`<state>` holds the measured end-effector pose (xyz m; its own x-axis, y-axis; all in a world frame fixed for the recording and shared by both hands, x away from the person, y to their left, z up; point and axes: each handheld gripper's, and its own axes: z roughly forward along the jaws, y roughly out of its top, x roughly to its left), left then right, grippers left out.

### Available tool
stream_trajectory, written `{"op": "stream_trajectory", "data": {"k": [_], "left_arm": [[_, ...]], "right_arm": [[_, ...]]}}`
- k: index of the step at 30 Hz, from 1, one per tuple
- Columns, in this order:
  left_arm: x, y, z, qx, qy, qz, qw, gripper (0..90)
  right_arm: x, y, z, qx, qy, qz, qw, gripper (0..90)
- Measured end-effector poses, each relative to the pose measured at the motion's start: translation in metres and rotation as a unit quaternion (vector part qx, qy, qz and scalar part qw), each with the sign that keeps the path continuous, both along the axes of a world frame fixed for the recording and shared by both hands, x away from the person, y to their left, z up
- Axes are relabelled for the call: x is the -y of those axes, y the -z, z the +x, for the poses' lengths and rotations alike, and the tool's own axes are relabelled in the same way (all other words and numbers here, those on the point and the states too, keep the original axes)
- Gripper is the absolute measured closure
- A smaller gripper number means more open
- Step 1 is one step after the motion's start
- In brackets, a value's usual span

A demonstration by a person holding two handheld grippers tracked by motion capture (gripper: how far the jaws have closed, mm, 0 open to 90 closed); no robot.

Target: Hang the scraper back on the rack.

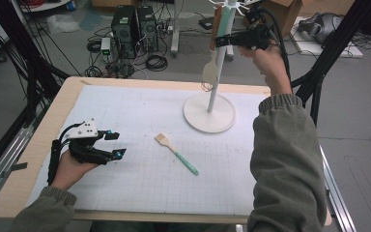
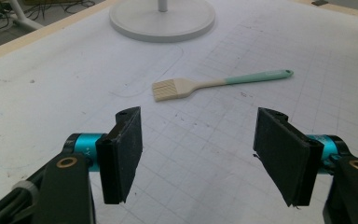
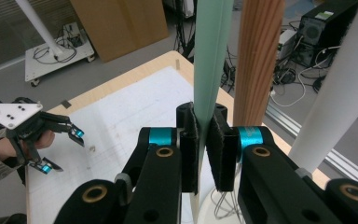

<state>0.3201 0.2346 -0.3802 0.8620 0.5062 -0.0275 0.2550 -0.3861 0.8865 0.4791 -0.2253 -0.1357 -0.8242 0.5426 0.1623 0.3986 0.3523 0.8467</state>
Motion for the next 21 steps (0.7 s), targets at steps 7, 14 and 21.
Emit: {"op": "stream_trajectory", "data": {"k": [7, 14, 21], "left_arm": [[0.000, 0.000, 0.000, 0.000, 0.002, -0.003, 1.0000, 33.1], [0.000, 0.000, 0.000, 0.001, 0.002, -0.003, 1.0000, 33.1], [0.000, -0.001, 0.000, 0.001, 0.003, -0.003, 1.0000, 33.1]], "right_arm": [[0.003, 0.005, 0.002, -0.001, 0.015, 0.000, 0.9999, 82.7], [0.009, 0.009, -0.002, 0.012, 0.028, 0.012, 0.9995, 76.7], [0.013, 0.011, -0.006, 0.018, 0.033, 0.017, 0.9991, 74.4]]}}
